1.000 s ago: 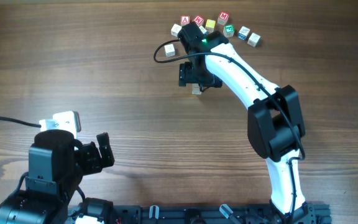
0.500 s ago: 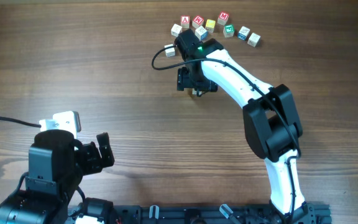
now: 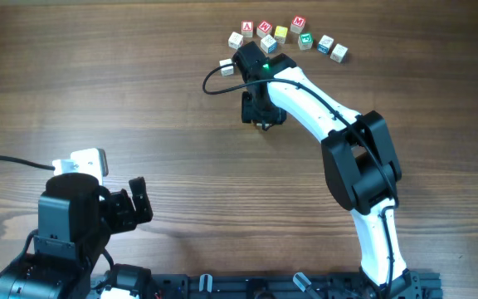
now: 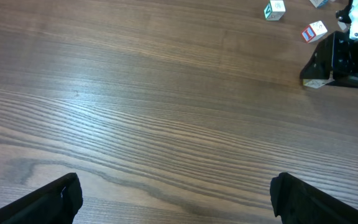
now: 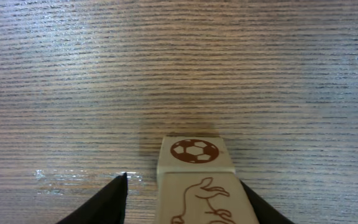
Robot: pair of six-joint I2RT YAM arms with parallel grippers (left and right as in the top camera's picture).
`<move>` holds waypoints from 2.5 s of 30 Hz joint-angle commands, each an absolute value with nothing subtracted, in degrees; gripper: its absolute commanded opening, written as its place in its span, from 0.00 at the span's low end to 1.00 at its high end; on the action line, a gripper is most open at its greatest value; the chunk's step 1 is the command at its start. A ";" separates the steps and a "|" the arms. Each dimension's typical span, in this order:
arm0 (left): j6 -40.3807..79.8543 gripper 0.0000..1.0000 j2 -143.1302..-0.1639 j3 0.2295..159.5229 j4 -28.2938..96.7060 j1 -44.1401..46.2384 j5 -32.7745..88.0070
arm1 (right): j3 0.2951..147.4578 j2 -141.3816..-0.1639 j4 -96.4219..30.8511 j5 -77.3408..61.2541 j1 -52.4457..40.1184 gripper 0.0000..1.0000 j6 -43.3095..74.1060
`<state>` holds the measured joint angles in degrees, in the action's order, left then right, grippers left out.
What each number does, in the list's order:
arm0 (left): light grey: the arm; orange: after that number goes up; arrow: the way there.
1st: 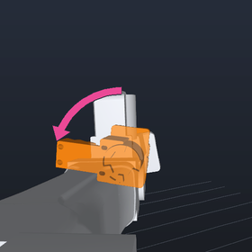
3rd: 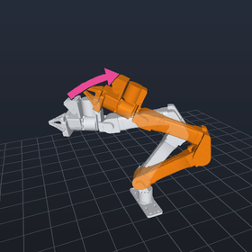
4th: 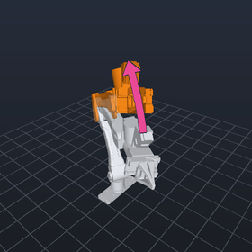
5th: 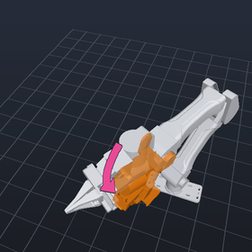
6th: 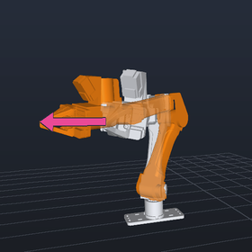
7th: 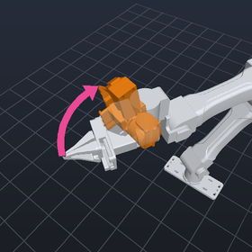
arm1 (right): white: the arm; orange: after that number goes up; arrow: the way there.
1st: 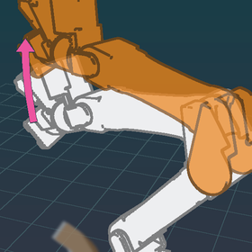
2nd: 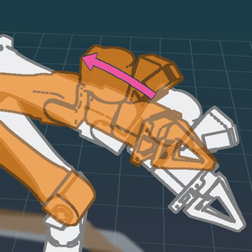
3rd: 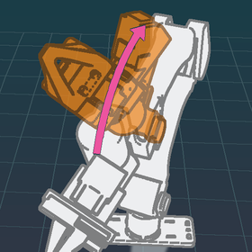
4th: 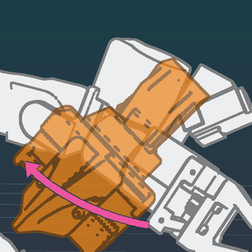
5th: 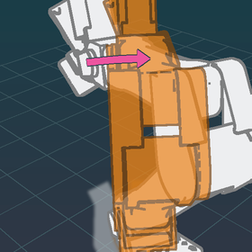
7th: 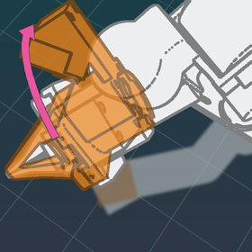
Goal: Form a tower
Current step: 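Open the right gripper to release the M block on the stack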
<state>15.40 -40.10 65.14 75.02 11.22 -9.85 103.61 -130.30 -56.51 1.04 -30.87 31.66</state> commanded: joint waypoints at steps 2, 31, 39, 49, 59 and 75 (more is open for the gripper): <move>15.90 1.00 -39.79 65.01 74.87 11.07 -10.57 | 104.27 -131.79 -57.87 -0.05 -30.85 0.44 31.92; 15.90 1.00 -39.79 65.01 74.87 11.07 -10.57 | 110.78 -125.47 -67.61 -0.05 -30.85 1.00 31.75; 15.90 1.00 -39.79 65.01 74.87 11.07 -10.55 | 110.21 -124.07 -67.00 -1.91 -30.85 0.96 31.88; 15.90 1.00 -39.79 65.01 74.87 11.07 -10.55 | 110.02 -129.62 -66.67 -0.45 -30.85 0.88 31.24; 15.90 1.00 -39.79 65.01 74.87 11.07 -10.57 | 110.02 -129.78 -66.30 -0.45 -30.85 0.62 30.87; 15.90 1.00 -39.79 65.01 74.87 11.07 -10.57 | 110.02 -129.78 -66.24 0.03 -30.85 0.47 31.46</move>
